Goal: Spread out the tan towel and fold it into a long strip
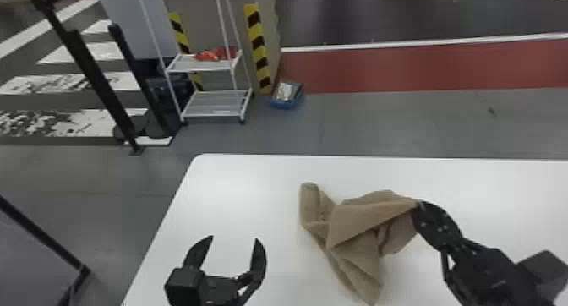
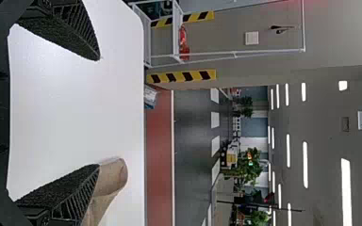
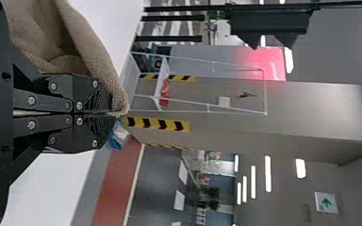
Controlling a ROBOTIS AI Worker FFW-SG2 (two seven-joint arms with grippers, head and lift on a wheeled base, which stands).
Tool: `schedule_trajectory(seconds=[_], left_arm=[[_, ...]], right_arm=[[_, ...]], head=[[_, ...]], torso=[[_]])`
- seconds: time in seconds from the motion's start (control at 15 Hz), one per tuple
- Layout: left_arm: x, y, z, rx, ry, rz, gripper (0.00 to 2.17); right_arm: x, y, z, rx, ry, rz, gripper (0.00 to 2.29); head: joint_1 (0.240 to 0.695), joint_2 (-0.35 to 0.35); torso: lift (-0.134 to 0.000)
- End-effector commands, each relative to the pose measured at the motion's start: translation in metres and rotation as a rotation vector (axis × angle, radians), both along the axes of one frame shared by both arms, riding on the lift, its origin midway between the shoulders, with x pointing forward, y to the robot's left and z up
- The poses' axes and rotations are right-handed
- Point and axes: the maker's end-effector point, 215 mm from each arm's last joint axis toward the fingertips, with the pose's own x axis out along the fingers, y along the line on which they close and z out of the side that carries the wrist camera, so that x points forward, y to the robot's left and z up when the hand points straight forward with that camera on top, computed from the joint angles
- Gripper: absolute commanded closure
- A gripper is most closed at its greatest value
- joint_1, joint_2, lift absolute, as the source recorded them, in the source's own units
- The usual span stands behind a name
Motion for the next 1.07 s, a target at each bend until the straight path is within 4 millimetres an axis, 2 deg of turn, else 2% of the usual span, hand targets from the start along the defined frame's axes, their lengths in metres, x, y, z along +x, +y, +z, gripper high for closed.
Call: schedule_trajectory(seconds=[0.0, 0.07, 0.13, 0.27, 0.33, 0.4, 0.47, 0.53, 0.6, 0.67, 0.8, 1.0], left_arm=[[0.001, 0.000, 0.000, 0.000, 0.000, 0.000, 0.07], [0.001, 0.000, 0.000, 0.001, 0.000, -0.001, 0.07], [0.001, 0.000, 0.000, 0.001, 0.000, -0.001, 0.07], [0.001, 0.000, 0.001, 0.001, -0.002, -0.001, 0.07], [0.001, 0.000, 0.001, 0.002, -0.002, -0.003, 0.07], [0.002, 0.000, 0.002, 0.002, -0.003, -0.003, 0.07], [0.001, 0.001, 0.002, 0.003, -0.004, -0.002, 0.07], [0.001, 0.002, 0.001, 0.002, -0.001, 0.000, 0.07], [0.001, 0.002, 0.001, 0.002, -0.001, 0.000, 0.07], [0.001, 0.002, 0.000, 0.003, 0.001, 0.000, 0.07], [0.002, 0.001, 0.002, 0.004, -0.002, -0.002, 0.07], [0.002, 0.001, 0.001, 0.002, -0.001, -0.001, 0.07]], right_arm=[[-0.003, -0.005, 0.062, 0.026, -0.120, 0.018, 2.01], [-0.005, -0.001, 0.071, 0.011, -0.144, 0.041, 2.01], [-0.003, 0.007, 0.062, -0.033, -0.121, 0.066, 2.01], [-0.003, 0.050, 0.004, -0.109, 0.016, 0.190, 2.01], [-0.005, 0.067, -0.018, -0.116, 0.057, 0.244, 2.00], [-0.009, 0.084, -0.047, -0.136, 0.125, 0.289, 1.87], [-0.014, 0.098, -0.063, -0.147, 0.154, 0.323, 1.43], [-0.022, 0.106, -0.068, -0.141, 0.168, 0.366, 0.89], [-0.029, 0.109, -0.066, -0.117, 0.174, 0.412, 0.12], [-0.026, 0.102, -0.056, -0.102, 0.151, 0.395, 0.00], [-0.021, 0.075, -0.042, -0.080, 0.130, 0.342, 0.00], [-0.013, 0.026, -0.046, -0.097, 0.137, 0.254, 0.04]], head=[[0.695, 0.168], [0.695, 0.163], [0.695, 0.162], [0.695, 0.177], [0.695, 0.194], [0.695, 0.211], [0.695, 0.233], [0.695, 0.252], [0.695, 0.270], [0.695, 0.304], [0.695, 0.312], [0.695, 0.261]], torso=[[0.000], [0.000], [0.000], [0.000], [0.000], [0.000], [0.000], [0.000], [0.000], [0.000], [0.000], [0.000]])
